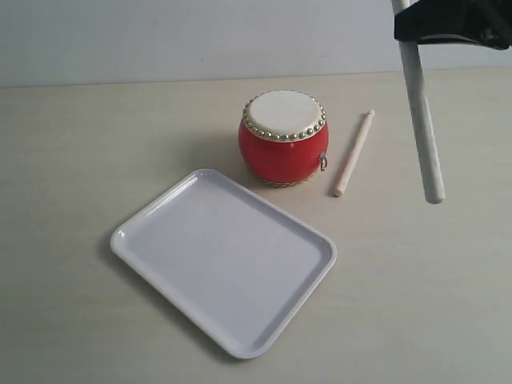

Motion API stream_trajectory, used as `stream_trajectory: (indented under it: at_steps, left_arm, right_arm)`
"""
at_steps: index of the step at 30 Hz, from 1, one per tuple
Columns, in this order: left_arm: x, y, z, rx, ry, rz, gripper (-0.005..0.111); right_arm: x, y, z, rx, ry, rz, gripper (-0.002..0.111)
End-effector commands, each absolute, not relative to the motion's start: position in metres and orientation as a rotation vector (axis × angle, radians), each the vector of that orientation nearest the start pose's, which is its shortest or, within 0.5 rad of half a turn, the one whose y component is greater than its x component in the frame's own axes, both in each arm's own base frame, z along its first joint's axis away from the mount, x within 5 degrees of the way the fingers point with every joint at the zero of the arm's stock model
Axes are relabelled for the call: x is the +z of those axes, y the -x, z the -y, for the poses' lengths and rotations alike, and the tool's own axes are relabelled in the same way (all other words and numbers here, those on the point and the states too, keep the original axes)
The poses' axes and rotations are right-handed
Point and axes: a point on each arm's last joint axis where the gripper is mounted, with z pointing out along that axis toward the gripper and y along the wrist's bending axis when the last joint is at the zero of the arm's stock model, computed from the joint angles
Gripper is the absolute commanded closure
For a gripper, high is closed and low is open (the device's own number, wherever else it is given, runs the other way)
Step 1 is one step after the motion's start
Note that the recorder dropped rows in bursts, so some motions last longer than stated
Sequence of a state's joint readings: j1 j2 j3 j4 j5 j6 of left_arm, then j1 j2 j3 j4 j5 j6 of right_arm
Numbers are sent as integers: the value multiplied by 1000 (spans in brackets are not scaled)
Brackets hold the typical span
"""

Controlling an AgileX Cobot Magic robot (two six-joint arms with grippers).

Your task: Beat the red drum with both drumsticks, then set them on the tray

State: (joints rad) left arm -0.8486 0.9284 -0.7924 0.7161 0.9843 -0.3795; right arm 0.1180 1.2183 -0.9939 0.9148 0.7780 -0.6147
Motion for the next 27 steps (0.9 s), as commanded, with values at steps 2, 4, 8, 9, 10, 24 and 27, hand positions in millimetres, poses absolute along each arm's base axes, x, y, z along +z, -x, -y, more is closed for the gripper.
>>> stream_trajectory:
  at_steps: [2, 4, 8, 9, 10, 24, 27]
  left_arm:
    - [302, -140, 107, 173, -1229, -2508, 107]
    - [296, -139, 120, -114, -1212, -2541, 107]
    - [299, -137, 147, -713, -1153, -2359, 107]
    - [301, -136, 151, -833, -1138, -2303, 107]
    - [301, -135, 154, -929, -1126, -2247, 107]
    - [252, -137, 109, -1497, -600, -1817, 107]
    - [244, -136, 101, -1451, -584, -1824, 107]
  right_arm:
    - [351, -240, -85, 897, 305, -2121, 108]
    - [351, -238, -90, 906, 330, -2121, 108]
    - [351, -231, -109, 944, 408, -2115, 108]
    - [351, -229, -113, 948, 420, -2110, 108]
    - [352, -228, -120, 958, 423, -2103, 108]
    - [325, -223, -181, 974, 387, -2107, 108]
    - [310, -222, -201, 1020, 402, -2162, 108]
